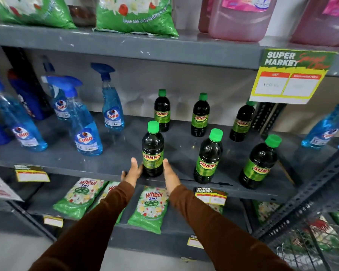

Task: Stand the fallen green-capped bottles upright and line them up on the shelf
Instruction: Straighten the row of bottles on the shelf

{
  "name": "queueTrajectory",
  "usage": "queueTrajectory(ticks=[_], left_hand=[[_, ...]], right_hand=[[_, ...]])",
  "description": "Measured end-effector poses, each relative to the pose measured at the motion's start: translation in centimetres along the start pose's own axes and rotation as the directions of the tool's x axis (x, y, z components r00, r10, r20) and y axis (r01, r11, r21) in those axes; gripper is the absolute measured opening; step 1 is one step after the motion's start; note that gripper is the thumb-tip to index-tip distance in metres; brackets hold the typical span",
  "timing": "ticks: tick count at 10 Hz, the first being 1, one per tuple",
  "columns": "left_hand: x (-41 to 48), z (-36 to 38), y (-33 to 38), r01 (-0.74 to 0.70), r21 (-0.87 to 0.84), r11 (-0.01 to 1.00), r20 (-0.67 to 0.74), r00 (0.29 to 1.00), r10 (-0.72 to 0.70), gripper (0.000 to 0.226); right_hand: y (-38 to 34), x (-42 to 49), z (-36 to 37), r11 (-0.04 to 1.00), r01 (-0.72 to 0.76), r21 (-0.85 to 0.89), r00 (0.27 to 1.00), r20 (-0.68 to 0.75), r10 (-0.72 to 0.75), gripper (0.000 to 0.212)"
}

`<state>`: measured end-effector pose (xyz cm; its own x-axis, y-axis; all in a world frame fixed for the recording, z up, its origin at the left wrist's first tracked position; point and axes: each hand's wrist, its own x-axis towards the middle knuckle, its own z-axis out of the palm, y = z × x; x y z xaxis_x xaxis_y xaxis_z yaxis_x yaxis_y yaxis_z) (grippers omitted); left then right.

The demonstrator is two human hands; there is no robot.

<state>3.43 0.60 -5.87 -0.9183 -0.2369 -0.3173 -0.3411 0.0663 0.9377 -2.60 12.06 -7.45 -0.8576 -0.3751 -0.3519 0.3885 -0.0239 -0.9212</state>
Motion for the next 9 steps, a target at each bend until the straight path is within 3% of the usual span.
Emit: queueTrajectory(ticks=[1, 2, 3, 4, 5, 6, 7, 8, 9], left_hand=[[1.4, -0.3, -1.3, 0.019, 0.012, 1.0, 0.004, 1.0, -0.019, 0.11], [1.6, -0.1, -1.4, 0.005, 0.013, 1.0, 0.06, 0.998, -0.006, 0.079], [1.6, -0.5, -1.8, -0.042, 0.019, 0.999, 0.097, 0.995, 0.04, 0.069], [3.0, 0.0, -2.0, 0.042, 0.041, 0.998, -0.096, 0.995, -0.038, 0.087], [2.3, 0.6, -2.6, -0.077, 0.141, 0.987, -0.319, 0.94, 0.119, 0.074], [-1.0, 3.4, -3.3, -0.302, 0.508, 0.807, -0.373, 0.767, 0.522, 0.046], [-1.8, 6.0, -3.5, -0.429, 0.559, 0.71, -0.152, 0.789, 0.596, 0.049], [-0.7, 10.5, -1.6, -0.48, 0.268, 0.835, -0.083, 0.852, 0.516, 0.055], [0.9, 13.3, 0.2, -0.296, -0.13, 0.946, -0.083, 0.954, 0.287, 0.059]], right_hand=[[0.3, 0.4, 0.0, 0.996, -0.008, 0.086, 1.0, 0.024, 0.006, 0.061], [0.2, 0.5, -0.2, 0.992, -0.01, 0.128, 0.999, 0.038, 0.005, 0.057], [0.1, 0.6, -0.2, 0.991, -0.034, 0.13, 0.999, 0.033, 0.03, 0.056], [-0.2, -0.7, -0.2, 0.997, 0.051, 0.059, 0.998, -0.037, -0.048, 0.045], [1.0, -2.4, -1.2, 0.969, 0.246, -0.006, 0.956, -0.16, -0.244, 0.027], [3.0, -5.1, -4.6, 0.907, 0.413, -0.083, 0.811, -0.418, -0.408, 0.019], [2.9, -6.2, -7.1, 0.881, 0.449, -0.147, 0.671, -0.595, -0.442, 0.018], [1.0, -6.9, -9.4, 0.895, 0.443, -0.06, 0.648, -0.668, -0.366, 0.021], [0.0, -6.8, -10.2, 0.942, 0.333, -0.03, 0.764, -0.577, -0.288, 0.041]])
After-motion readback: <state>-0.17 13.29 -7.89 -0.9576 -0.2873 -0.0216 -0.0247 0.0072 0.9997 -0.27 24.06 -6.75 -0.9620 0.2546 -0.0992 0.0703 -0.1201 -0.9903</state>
